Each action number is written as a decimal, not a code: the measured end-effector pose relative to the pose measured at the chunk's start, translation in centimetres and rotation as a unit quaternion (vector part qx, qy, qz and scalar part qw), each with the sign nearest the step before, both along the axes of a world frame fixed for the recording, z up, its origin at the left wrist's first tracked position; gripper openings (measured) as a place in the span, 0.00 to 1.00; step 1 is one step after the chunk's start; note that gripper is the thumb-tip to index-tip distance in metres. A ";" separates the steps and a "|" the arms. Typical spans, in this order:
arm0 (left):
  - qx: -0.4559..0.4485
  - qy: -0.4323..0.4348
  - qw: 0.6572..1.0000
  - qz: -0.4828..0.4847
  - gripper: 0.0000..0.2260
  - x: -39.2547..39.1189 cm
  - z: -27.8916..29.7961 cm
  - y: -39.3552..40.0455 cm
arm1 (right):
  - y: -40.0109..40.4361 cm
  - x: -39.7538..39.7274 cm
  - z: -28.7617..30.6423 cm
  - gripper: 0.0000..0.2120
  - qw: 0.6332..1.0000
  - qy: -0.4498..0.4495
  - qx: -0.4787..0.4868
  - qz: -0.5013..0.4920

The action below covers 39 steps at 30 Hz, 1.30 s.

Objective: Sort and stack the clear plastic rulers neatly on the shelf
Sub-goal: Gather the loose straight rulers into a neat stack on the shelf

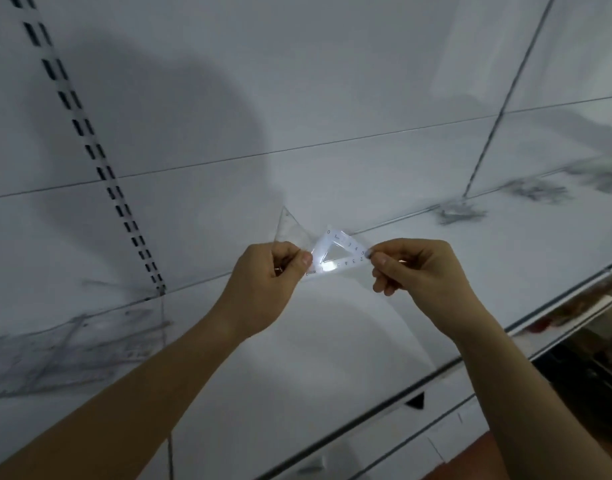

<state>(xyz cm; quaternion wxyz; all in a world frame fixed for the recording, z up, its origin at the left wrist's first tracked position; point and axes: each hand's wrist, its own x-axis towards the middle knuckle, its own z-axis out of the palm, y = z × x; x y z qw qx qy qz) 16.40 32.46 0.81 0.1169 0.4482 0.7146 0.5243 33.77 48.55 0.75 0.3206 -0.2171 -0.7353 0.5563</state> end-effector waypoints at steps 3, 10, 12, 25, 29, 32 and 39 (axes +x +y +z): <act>-0.013 0.028 0.999 -0.022 0.12 2.5 -1.0 6.3 | 5.4 3.3 -0.8 0.06 0.999 -0.005 -0.035 -0.034; -0.044 0.031 0.999 -0.006 0.07 7.7 -3.5 19.9 | 19.9 9.1 -2.5 0.05 0.993 -0.014 -0.067 -0.101; -0.051 0.029 0.998 0.013 0.16 8.6 -3.8 22.3 | 24.3 9.7 -3.0 0.05 0.989 -0.011 -0.081 -0.125; -0.058 0.084 0.990 0.094 0.04 10.3 -5.3 29.0 | 36.1 6.0 -4.7 0.06 0.981 -0.126 -0.005 -0.148; -0.112 0.144 0.977 0.107 0.03 10.3 -5.4 30.7 | 34.7 6.2 -4.8 0.11 0.959 -0.126 0.159 -0.199; -0.118 0.180 0.972 0.090 0.07 11.0 -5.0 31.5 | 32.8 6.9 -4.4 0.08 0.978 -0.058 0.173 -0.099; -0.073 0.261 0.962 0.031 0.13 12.1 -5.1 32.2 | 32.7 6.9 -4.5 0.04 0.997 -0.008 0.072 0.038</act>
